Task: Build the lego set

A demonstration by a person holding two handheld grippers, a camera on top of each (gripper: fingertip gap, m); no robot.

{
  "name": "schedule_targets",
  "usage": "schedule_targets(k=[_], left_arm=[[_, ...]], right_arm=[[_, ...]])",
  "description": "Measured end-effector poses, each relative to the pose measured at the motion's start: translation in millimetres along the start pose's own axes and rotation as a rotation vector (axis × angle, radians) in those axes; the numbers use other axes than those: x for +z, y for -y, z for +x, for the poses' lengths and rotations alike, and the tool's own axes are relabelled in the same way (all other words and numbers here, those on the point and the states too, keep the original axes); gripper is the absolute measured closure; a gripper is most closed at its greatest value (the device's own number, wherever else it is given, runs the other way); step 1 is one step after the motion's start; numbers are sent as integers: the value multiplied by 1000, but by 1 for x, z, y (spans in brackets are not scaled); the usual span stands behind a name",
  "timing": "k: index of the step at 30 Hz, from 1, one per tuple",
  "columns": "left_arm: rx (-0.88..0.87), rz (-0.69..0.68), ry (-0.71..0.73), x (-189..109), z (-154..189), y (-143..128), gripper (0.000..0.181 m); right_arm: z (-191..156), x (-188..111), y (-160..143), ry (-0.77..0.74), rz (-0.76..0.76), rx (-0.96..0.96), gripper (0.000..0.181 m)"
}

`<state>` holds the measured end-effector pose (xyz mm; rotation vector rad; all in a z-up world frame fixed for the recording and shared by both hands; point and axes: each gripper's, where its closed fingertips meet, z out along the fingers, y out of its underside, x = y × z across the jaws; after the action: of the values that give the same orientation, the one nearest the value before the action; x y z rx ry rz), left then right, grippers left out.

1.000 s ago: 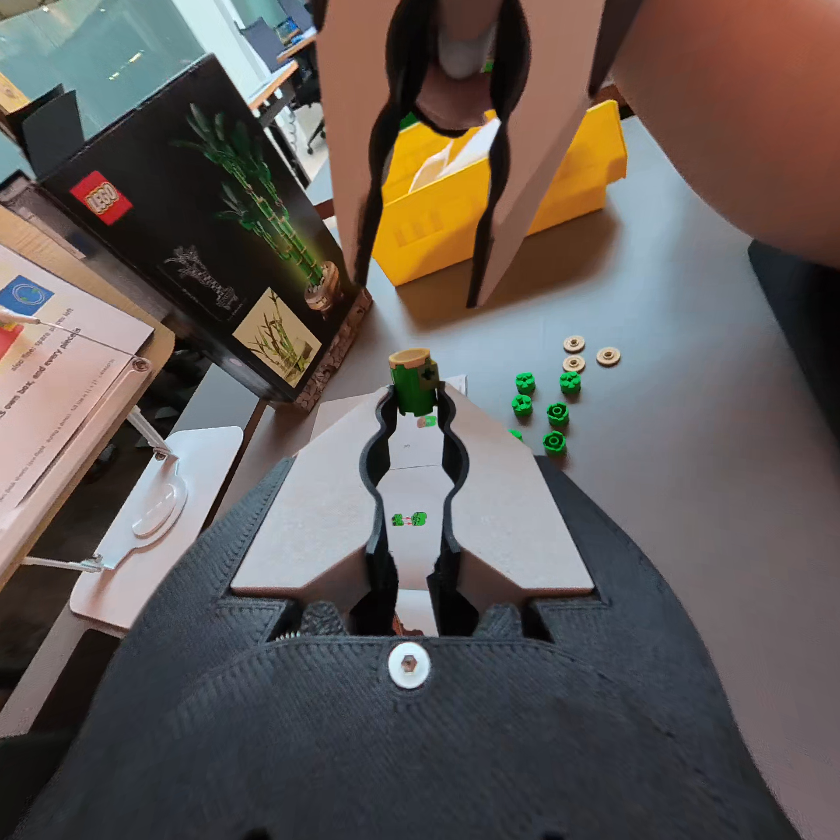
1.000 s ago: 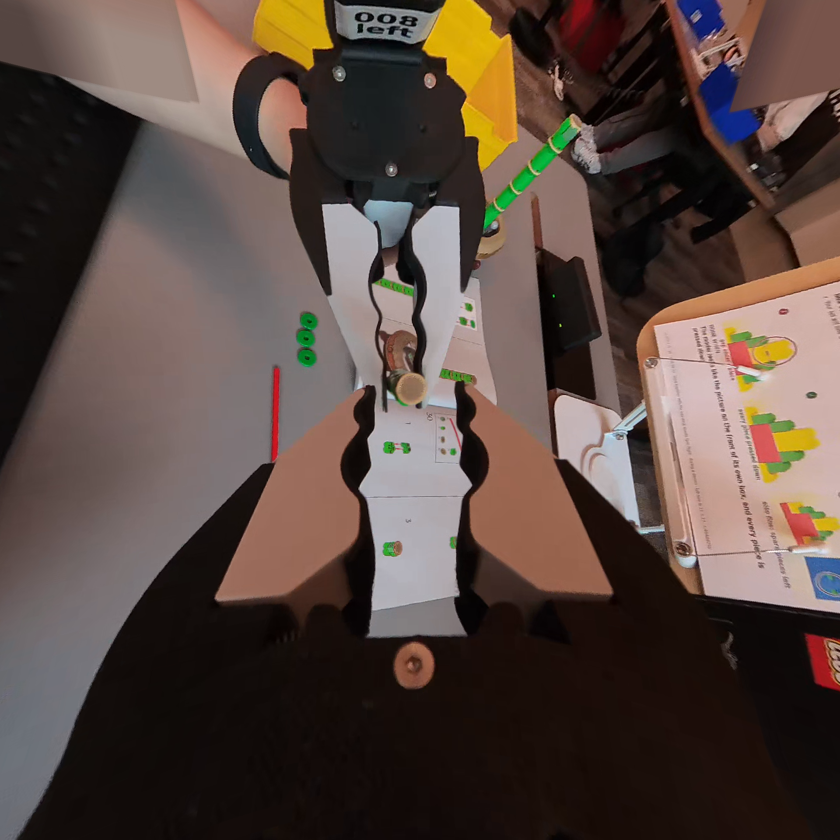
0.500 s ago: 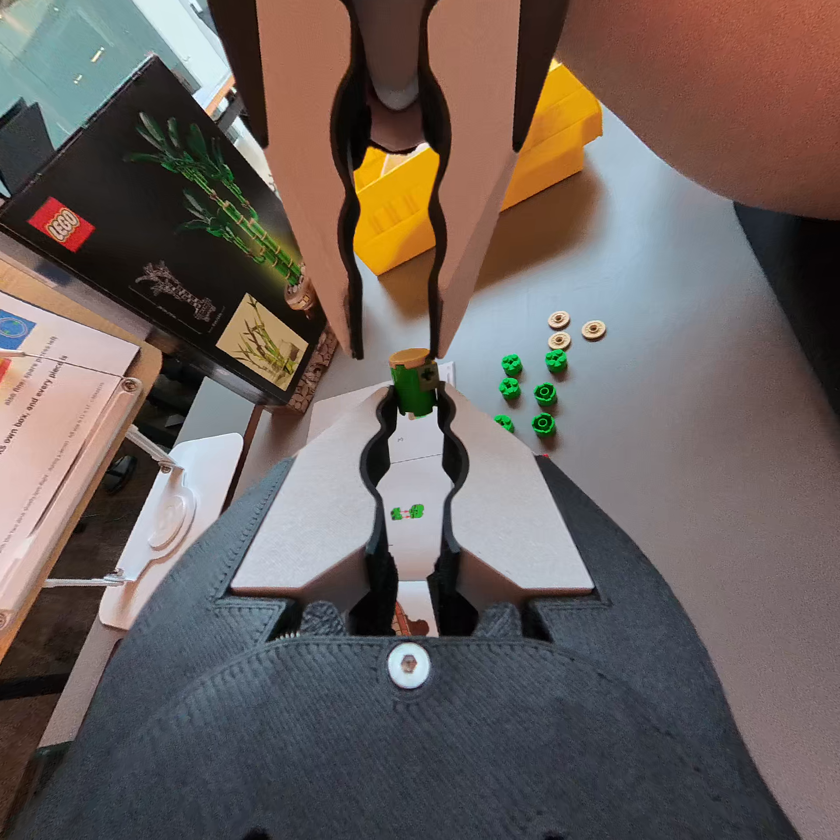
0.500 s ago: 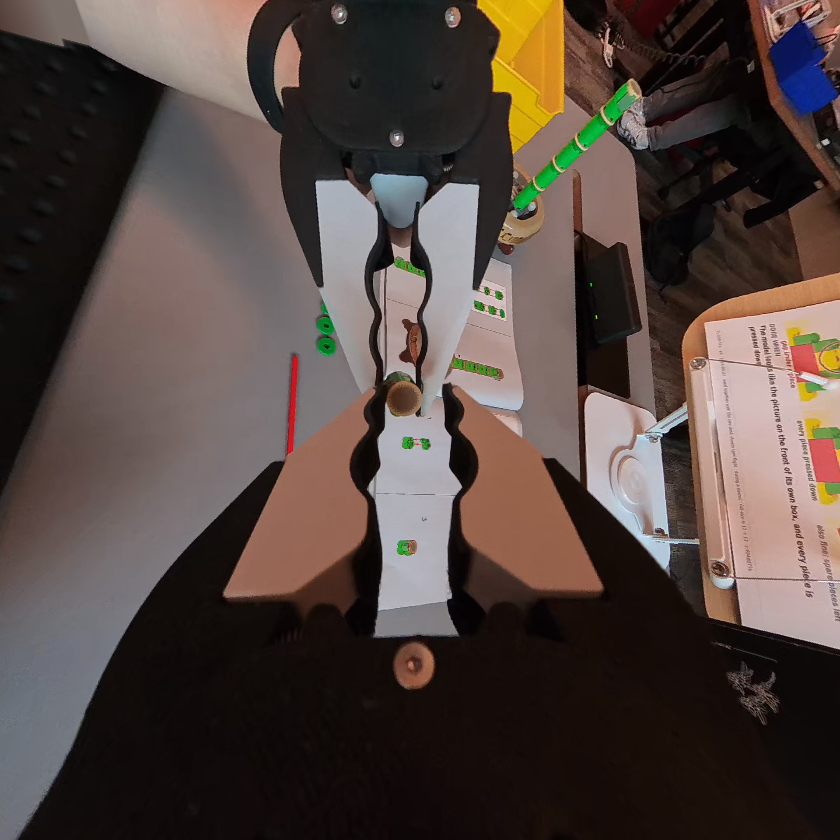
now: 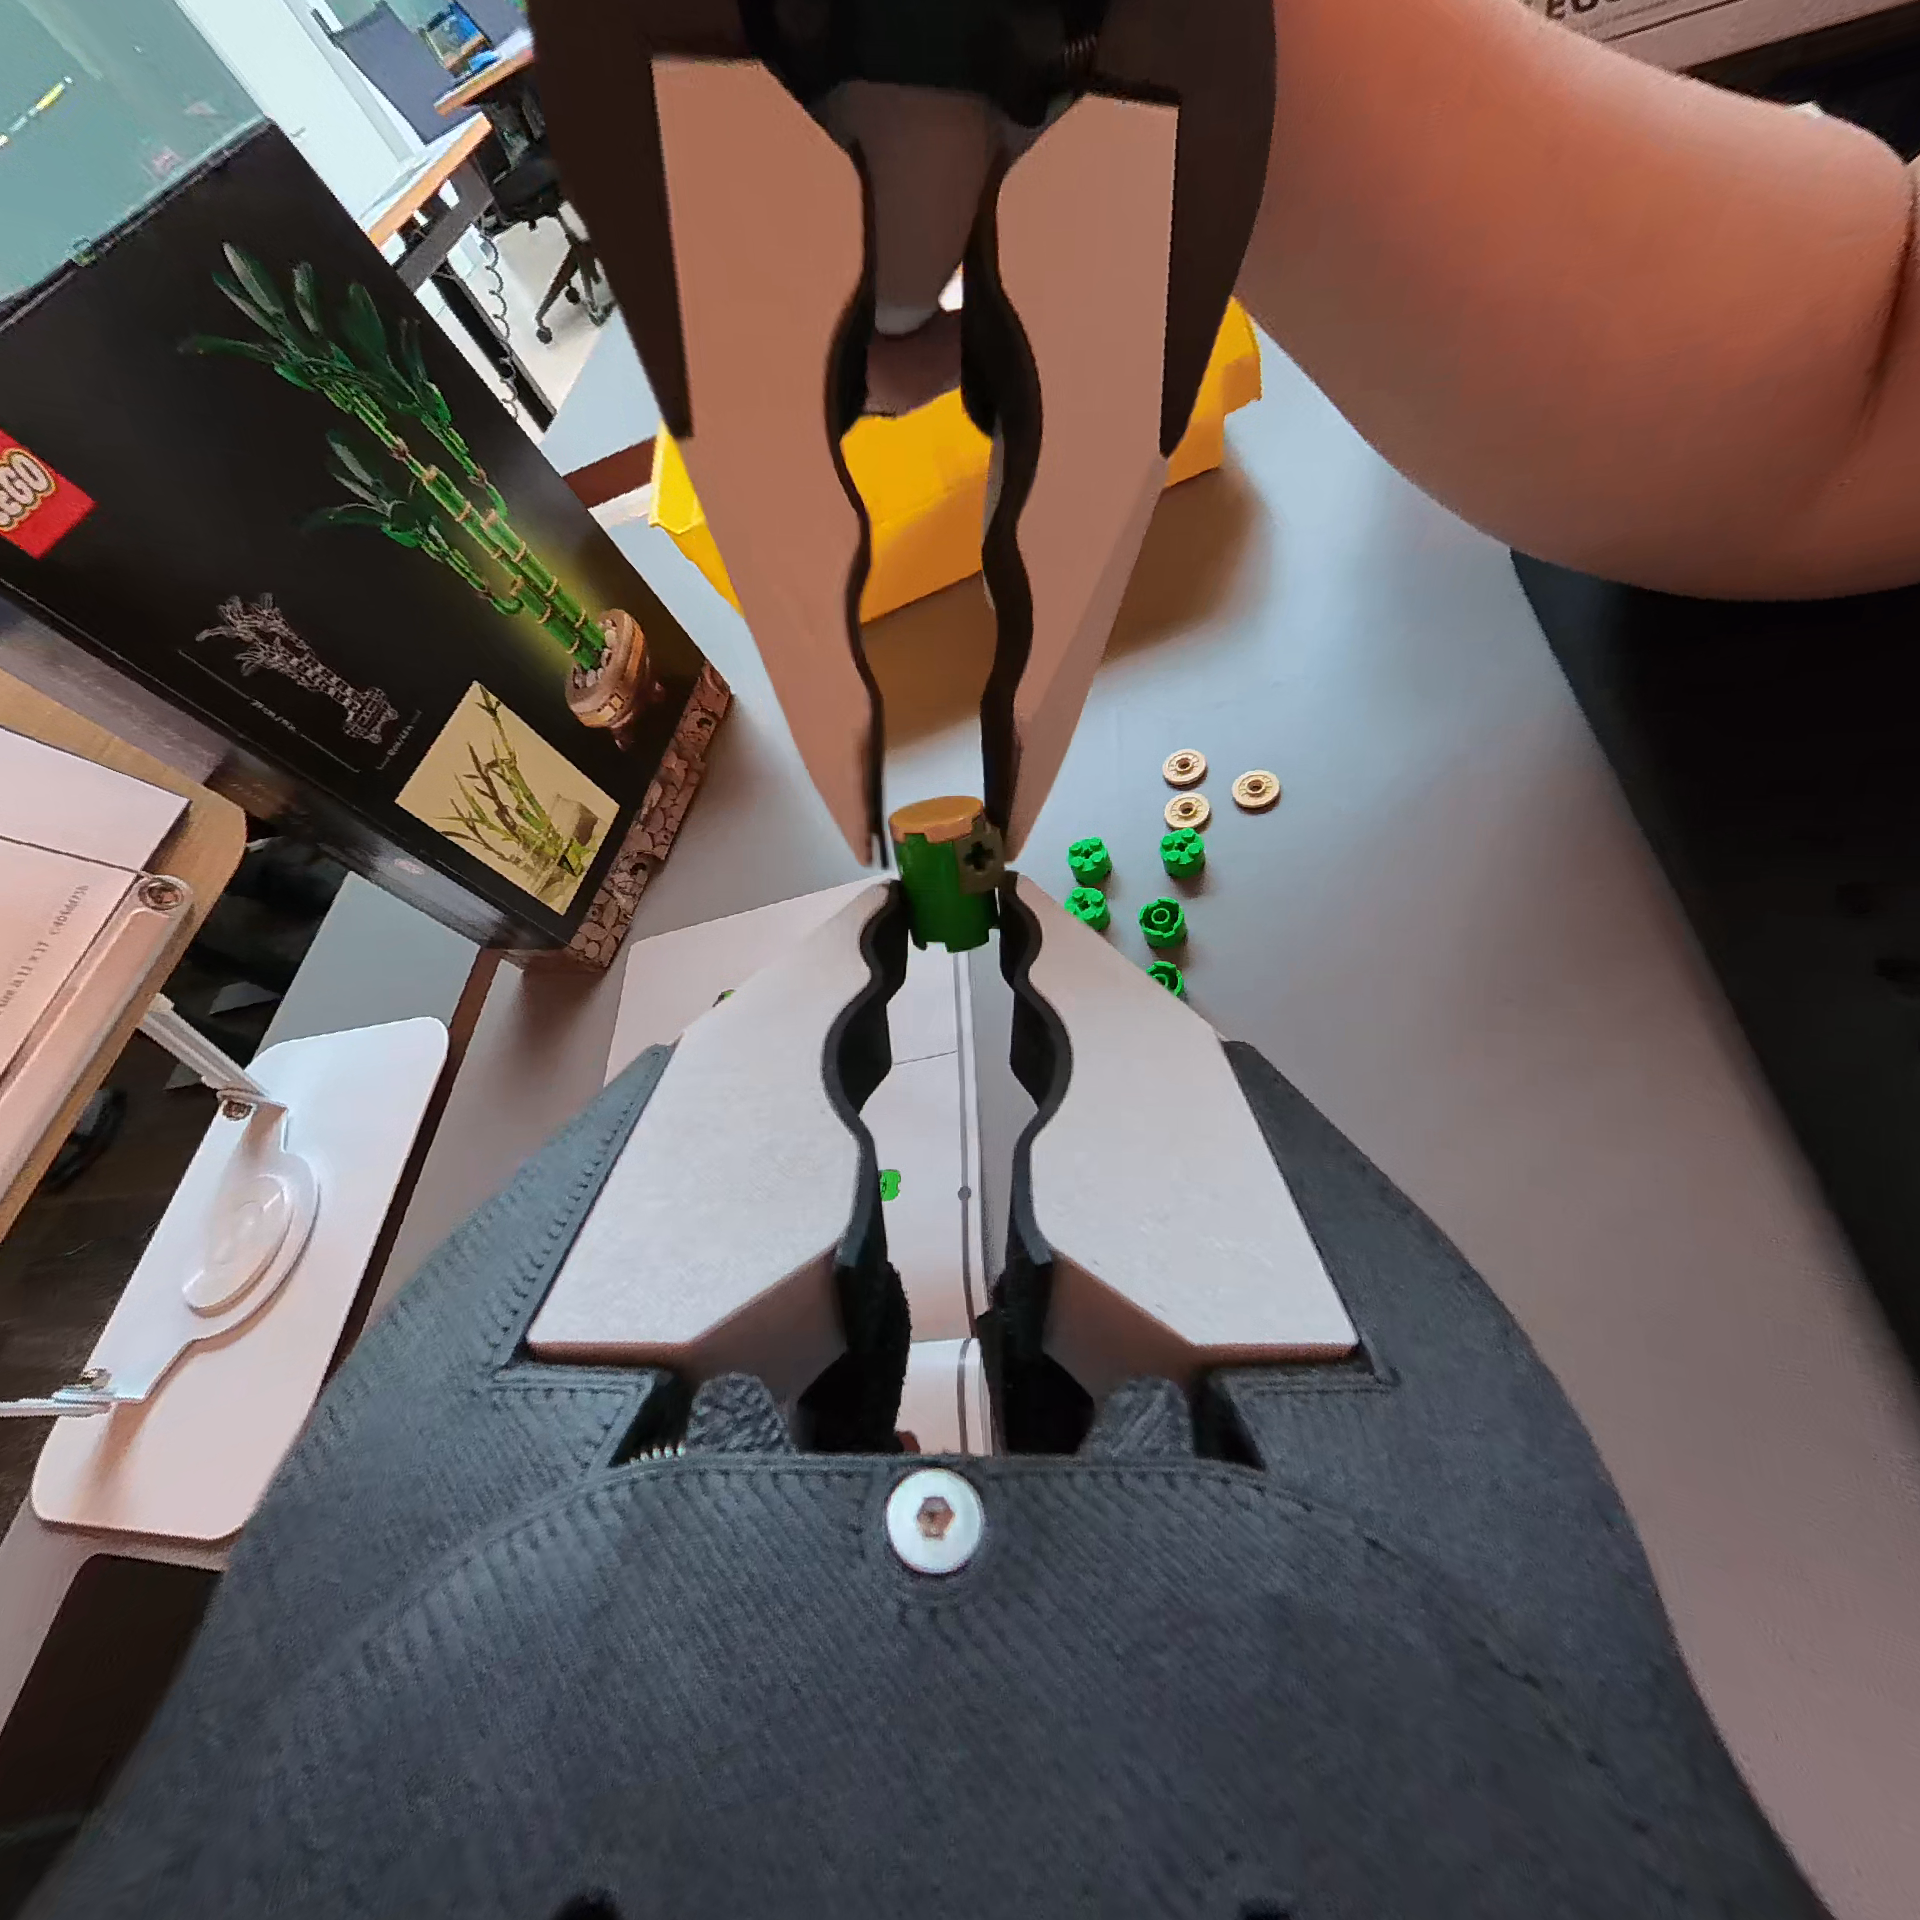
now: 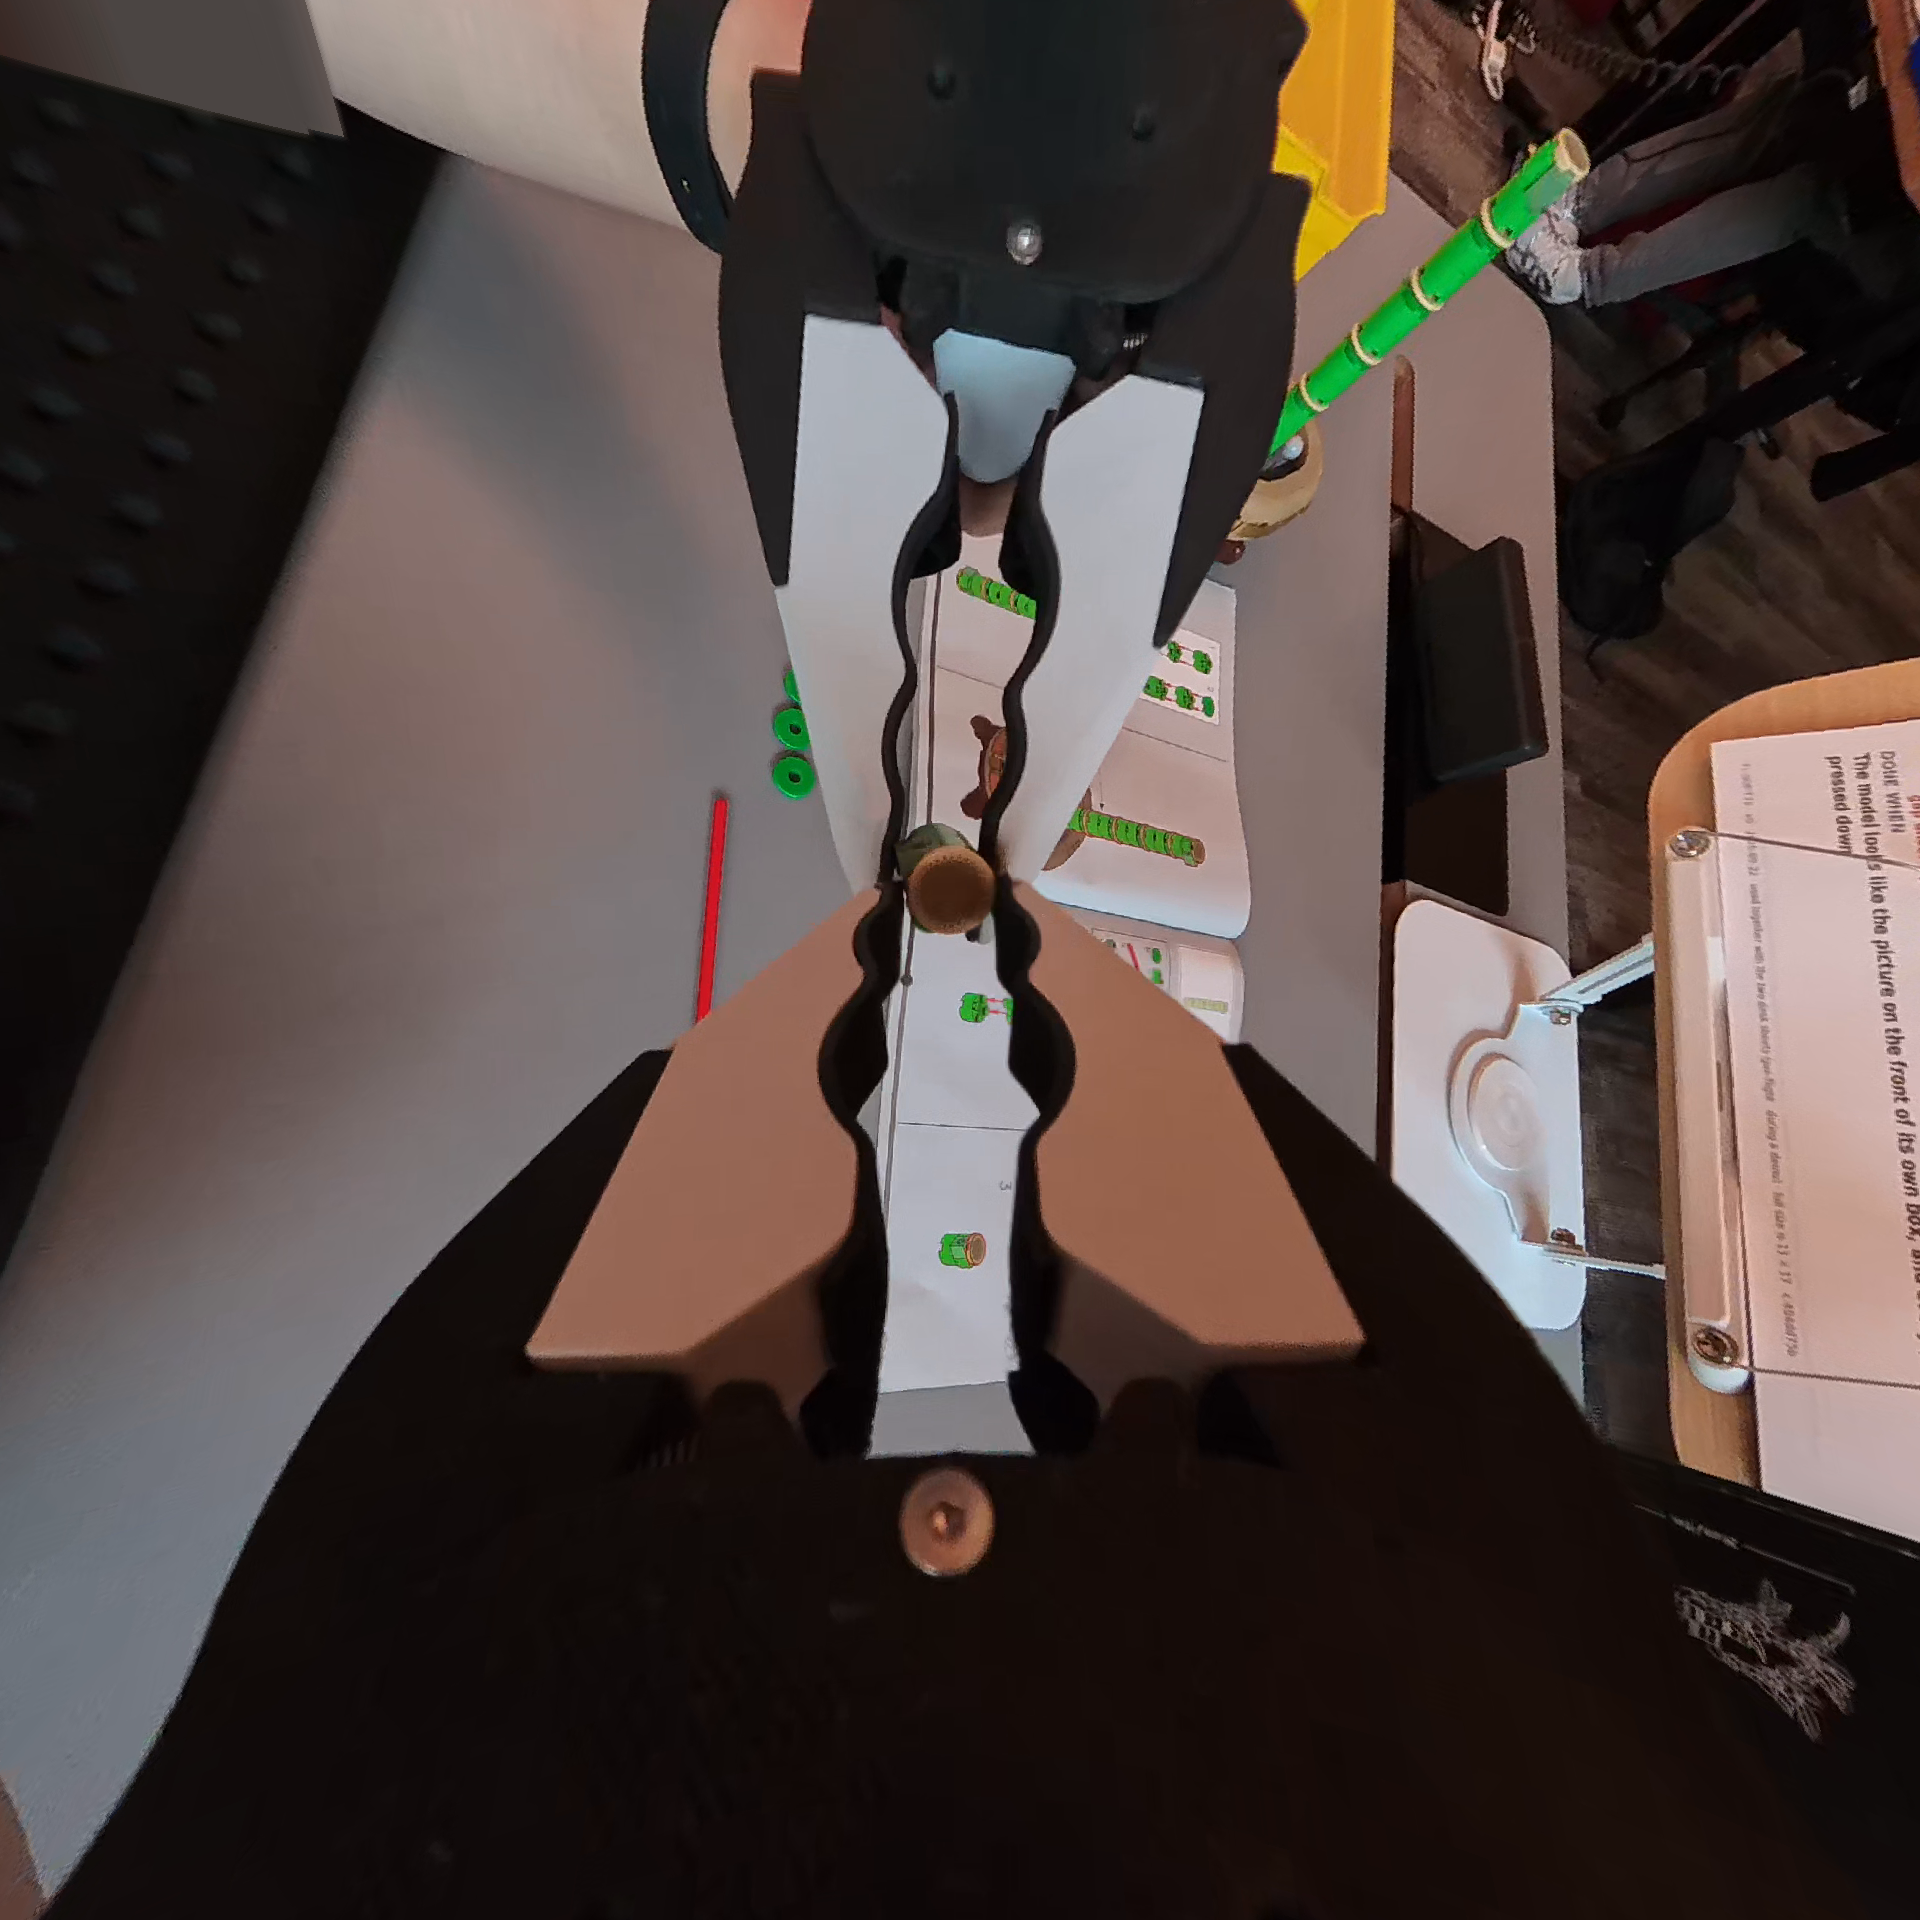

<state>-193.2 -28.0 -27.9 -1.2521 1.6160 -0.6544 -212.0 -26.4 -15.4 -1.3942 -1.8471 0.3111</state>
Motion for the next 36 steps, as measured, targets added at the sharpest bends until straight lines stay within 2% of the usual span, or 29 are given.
schedule_targets(k=[6,10,12,16,21,29,36], left_arm=[[-27,-3,16,-3,-5,-2,164],[-62,-56,54,-13,-18,-16,142],[-99,-74,65,-23,-26,-21,141],[-140,-132,233,-57,-64,-37,145],[-248,-177,290,-82,-82,-53,144],[-279,-255,307,-85,-85,-68,143],[-311,-259,311,-89,-87,-71,143]], right_arm=[[5,1,-2,-15,-17,14,166],[4,4,-23,7,-98,79,166],[-7,13,-36,76,-134,131,166],[-31,47,-61,239,-188,202,166],[-42,73,-86,301,-335,232,166],[-56,94,-105,348,-484,209,166],[-55,97,-103,340,-485,190,166]])
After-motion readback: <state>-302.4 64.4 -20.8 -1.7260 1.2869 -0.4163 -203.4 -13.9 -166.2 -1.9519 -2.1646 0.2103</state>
